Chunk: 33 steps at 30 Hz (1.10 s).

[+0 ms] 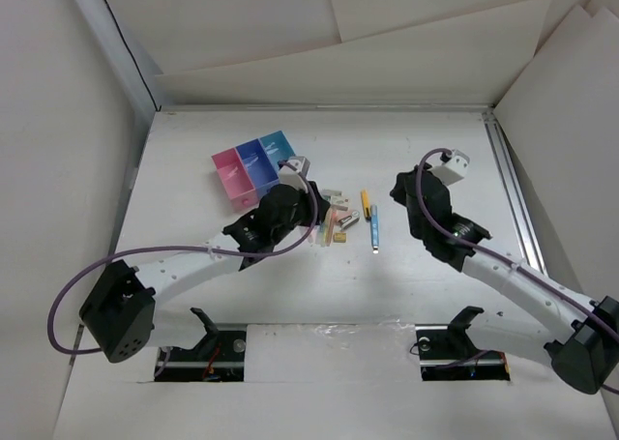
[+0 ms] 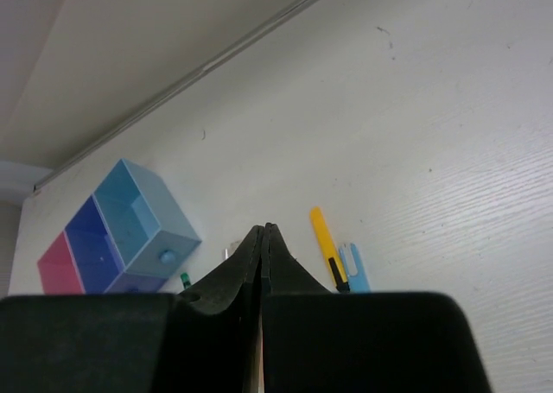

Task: Sort the stationery into containers
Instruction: Pick up the pen from the center of the board.

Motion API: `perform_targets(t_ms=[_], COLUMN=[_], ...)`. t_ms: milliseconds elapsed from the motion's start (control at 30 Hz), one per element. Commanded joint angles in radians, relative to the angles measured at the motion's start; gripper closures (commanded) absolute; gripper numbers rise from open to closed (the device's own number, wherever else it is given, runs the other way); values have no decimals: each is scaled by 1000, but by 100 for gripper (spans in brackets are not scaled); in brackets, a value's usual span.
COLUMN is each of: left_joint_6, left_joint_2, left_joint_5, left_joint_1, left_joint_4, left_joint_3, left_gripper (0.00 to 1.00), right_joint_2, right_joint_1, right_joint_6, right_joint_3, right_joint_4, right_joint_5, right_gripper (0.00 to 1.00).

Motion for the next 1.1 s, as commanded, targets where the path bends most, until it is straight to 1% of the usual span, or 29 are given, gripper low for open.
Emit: perform_targets(t_ms=[0,33,67,100,167,233,333,400,500,567,700,900,1067], left_joint_6=[-2,-22,-54,-70,-97,-111,-137,-148,-160,-171,-199,-190,-180], left_joint_2=[-26,-26,-26,-26,-26,4,44,87,132,141,199,221,297], left_joint_5=[-194,-225,-259,-312,-345,-345,-345,-333,-285,-263,-262,-239,-239], left_joint_1=[6,6,6,6,6,6,17,46,75,75,75,75,75], left_joint_4=[-83,-112,-139,-193,-229,-247,-247,-247,-227,-227,-215,-163,-163], left_joint_3=[49,40,40,30,10,-2,-2,-2,-2,-2,-2,-2,32], left_gripper=[72,68,67,67,67,67,67,66,66,66,72,72,72], right_joint_2=[-25,-2,8,19,48,58,81,99,108,108,117,127,127], right_joint_1=[-17,-17,-17,-17,-17,-17,-17,-17,-17,-17,-17,-8,-8], right_joint_6=[14,14,14,14,14,14,3,-6,-15,-15,-25,-34,-43], right_joint_3=[1,12,24,24,47,58,67,67,76,76,76,86,86], right_joint_4=[-6,-6,-16,-16,-26,-35,-35,-35,-35,-35,-35,-26,-26], right_joint_5=[-36,-46,-46,-59,-70,-98,-128,-128,-138,-147,-158,-168,-178], right_gripper=[99,97,96,96,95,95,88,85,83,83,83,85,85])
